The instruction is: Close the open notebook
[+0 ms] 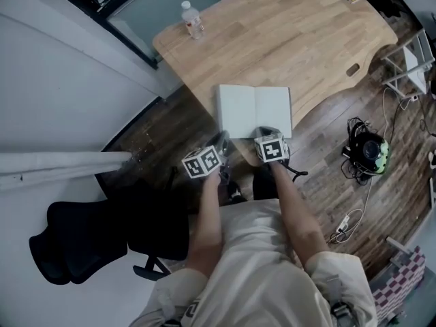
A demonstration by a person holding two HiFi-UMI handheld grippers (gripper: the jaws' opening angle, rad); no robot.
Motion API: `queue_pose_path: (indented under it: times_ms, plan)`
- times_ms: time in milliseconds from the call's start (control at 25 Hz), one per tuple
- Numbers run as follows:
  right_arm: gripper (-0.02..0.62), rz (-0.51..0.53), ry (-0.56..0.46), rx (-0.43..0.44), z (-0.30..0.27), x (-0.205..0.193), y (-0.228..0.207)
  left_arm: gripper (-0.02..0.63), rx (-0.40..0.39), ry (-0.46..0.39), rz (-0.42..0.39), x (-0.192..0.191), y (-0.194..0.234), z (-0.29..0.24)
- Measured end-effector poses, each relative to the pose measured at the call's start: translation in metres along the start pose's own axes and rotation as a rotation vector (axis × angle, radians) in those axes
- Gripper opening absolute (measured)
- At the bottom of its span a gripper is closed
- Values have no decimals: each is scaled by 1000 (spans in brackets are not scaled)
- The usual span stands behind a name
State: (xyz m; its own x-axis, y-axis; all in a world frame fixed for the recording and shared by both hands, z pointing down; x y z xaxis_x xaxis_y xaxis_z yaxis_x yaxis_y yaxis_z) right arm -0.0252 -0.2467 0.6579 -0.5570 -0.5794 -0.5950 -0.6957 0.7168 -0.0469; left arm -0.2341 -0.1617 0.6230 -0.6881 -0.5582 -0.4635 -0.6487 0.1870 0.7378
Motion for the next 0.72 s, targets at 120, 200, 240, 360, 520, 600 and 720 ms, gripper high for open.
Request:
queue_pose_path:
  times_ms: [120, 200, 240, 360, 520, 600, 720]
  plan:
    - [2, -18, -8, 0, 0, 0, -2, 56, -31, 10, -52, 3, -19, 1]
    - [2, -32, -13, 1, 1, 0, -3, 52, -56, 24, -86, 3, -31, -1]
    - [2, -38, -15, 3, 1, -1, -2, 51, -62, 32, -97, 3, -35, -2]
    - [2, -59, -16, 21, 1, -2, -4, 44, -64, 49, -104, 6, -42, -4]
    - [2, -96, 17, 54, 3, -4, -10, 41, -116, 87, -160, 8, -59, -11]
    - [2, -112, 20, 46, 5, -6, -11, 41, -153, 113, -188, 5, -71, -16]
    - [2, -107, -11, 59, 2, -5, -10, 41, -186, 139, -235, -1, -86, -24]
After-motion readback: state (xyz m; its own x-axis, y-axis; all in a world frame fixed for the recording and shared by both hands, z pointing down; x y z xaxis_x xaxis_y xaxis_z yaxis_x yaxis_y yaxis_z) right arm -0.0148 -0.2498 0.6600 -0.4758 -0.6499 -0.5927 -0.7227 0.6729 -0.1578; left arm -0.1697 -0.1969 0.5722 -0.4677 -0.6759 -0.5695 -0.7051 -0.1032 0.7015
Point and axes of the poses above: the fingertips, and each gripper's own axes: z backward along the fingers, y to its left, x out of its top, the point moved 10 cm from there along z, backward along the fingers, and after that the axes turned 10 degrees about z, right-handed, at the moved point
